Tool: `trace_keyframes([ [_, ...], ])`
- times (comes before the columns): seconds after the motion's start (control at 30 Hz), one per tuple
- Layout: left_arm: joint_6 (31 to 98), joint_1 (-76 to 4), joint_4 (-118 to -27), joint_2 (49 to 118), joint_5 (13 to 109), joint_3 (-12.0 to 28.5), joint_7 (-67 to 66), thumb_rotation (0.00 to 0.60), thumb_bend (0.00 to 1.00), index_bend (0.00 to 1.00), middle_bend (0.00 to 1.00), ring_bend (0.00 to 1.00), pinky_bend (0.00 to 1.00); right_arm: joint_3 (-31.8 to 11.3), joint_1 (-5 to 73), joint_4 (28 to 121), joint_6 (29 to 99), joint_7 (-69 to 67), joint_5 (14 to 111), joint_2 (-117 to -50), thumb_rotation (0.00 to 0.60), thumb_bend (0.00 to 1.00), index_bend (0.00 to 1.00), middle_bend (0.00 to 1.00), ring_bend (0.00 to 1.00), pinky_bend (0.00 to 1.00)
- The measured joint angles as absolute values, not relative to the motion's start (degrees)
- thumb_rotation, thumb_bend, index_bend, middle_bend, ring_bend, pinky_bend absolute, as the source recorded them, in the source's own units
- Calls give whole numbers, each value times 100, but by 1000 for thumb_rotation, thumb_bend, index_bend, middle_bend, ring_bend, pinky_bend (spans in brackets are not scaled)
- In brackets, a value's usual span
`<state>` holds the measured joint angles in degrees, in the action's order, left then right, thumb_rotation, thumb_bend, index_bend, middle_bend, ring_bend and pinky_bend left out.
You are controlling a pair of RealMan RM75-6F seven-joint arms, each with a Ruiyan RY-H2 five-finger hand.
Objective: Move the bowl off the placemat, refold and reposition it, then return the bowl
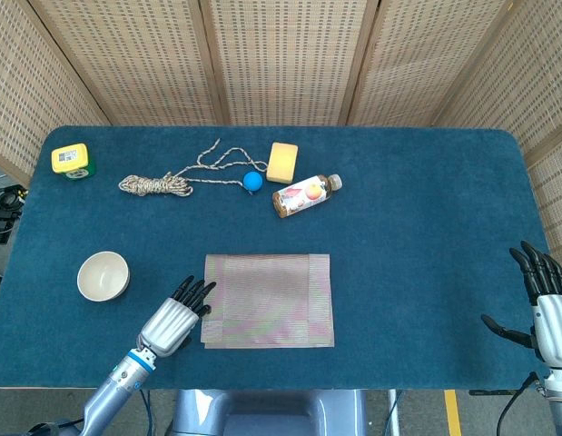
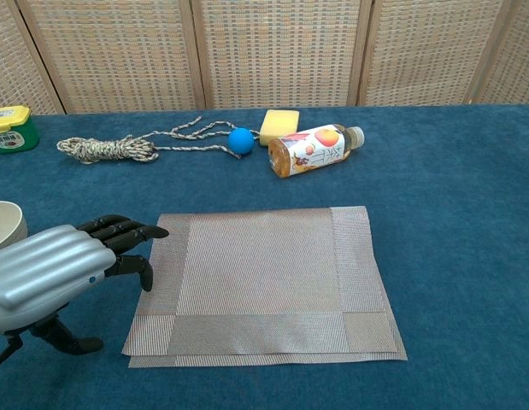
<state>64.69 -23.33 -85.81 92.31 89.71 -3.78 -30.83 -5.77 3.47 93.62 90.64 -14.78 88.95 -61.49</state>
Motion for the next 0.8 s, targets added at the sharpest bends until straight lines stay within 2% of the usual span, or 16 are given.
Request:
trace_keyframes([
  [0.57, 6410, -2387, -8284, 9645, 8978, -393, -3349, 600, 201, 348, 0, 0, 0, -586, 337, 9364, 9085, -1566, 8894, -6133, 600, 129, 0, 0, 0, 0],
  [0.8, 6542, -2397, -8191, 9778, 9113, -391, -3243, 600, 274, 372, 0, 0, 0, -586, 339, 9366, 9084, -1587, 8902, -6130, 600, 130, 0, 0, 0, 0],
])
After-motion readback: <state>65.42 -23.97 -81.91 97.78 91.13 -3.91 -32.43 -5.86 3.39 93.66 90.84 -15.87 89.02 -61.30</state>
